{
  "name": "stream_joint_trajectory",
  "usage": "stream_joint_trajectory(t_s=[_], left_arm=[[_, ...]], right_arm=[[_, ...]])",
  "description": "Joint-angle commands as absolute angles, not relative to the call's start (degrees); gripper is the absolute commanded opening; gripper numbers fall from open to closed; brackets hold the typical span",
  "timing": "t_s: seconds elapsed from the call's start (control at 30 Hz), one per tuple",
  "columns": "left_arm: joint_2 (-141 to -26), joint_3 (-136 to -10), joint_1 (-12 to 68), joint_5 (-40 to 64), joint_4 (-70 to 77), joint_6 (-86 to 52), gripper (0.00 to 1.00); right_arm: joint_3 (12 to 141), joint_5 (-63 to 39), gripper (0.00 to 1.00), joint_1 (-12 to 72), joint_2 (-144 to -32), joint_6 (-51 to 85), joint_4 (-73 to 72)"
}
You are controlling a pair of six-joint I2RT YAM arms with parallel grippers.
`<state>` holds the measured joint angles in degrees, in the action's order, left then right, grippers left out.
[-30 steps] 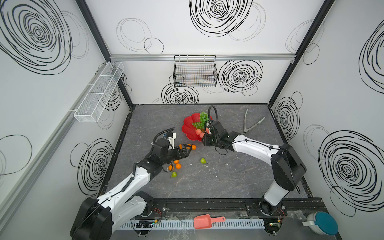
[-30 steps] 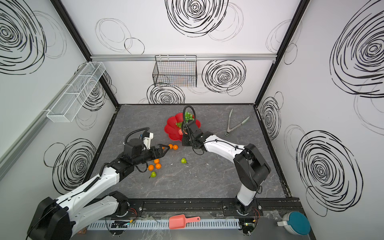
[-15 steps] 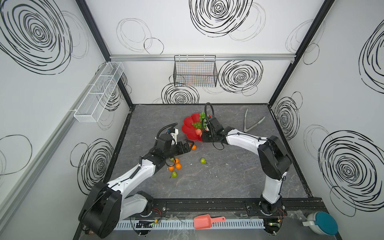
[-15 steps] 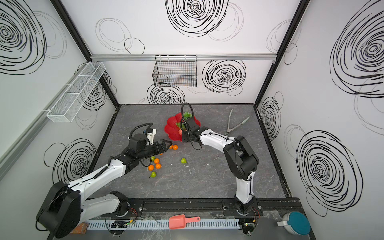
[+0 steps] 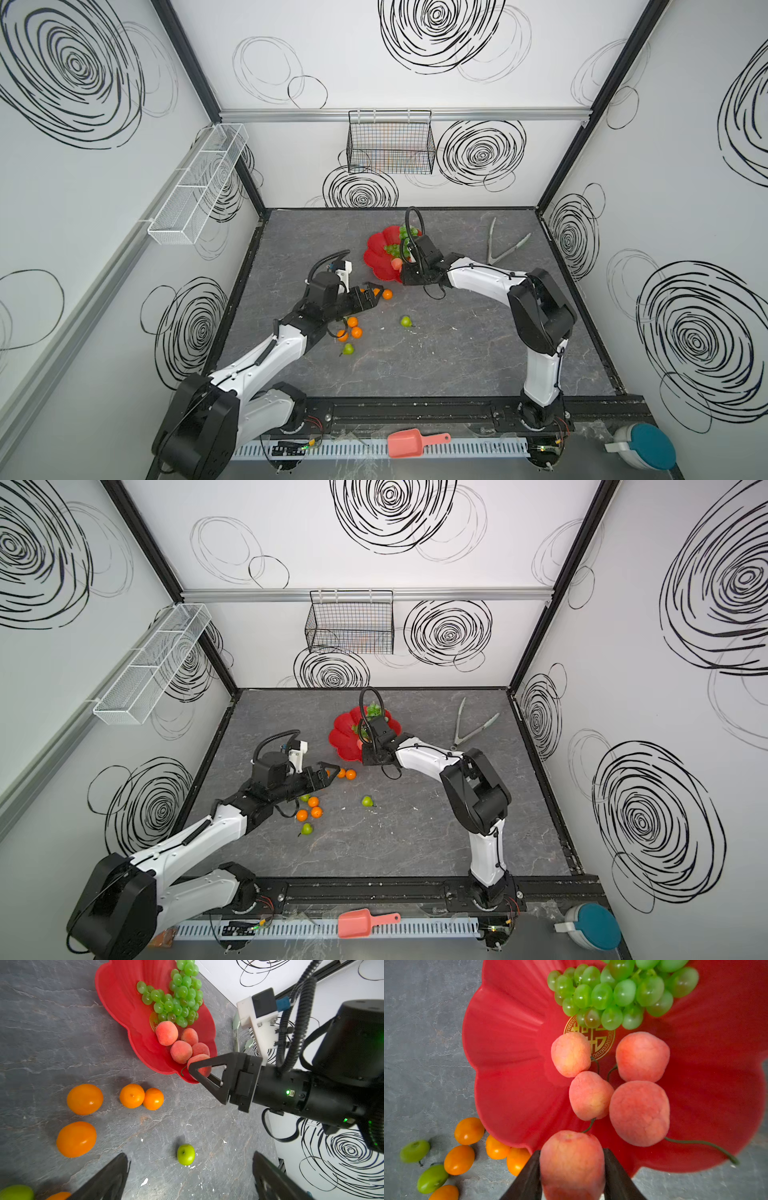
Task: Arrange fruit in a fruit bowl
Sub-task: Place the fruit in the fruit bowl.
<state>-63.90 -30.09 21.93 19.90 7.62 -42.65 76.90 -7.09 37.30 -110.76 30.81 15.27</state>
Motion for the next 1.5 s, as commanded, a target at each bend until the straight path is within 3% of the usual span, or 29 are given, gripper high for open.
stream_joint_trajectory(t_s=[0.0,0.63,0.97,1.17,1.47], left_arm=[[-62.00,-29.45,21.42,20.23,9.28,-42.20,0.96],[-59.47,-30.45,21.77,19.92,5.60,-40.19,0.96],[-55.96,-30.81,24.78,17.85,2.48,-38.88,0.96],[-53.17,-28.99,26.12,17.45,0.77,-39.35,0.96],[-46.45,-23.57,30.35,15.18,-2.68,-42.32,0.96]], right_arm=[[77.88,-5.41,0.48,37.09,-111.03,30.63,17.06],[76.85,-4.50,0.67,36.99,-105.45,30.19,17.32],[66.54,-2.70,0.66,37.35,-94.87,27.69,11.27],[61.89,-3.77,0.56,38.41,-91.70,25.93,11.40],[59.44,-4.77,0.55,47.13,-93.00,20.70,15.74]])
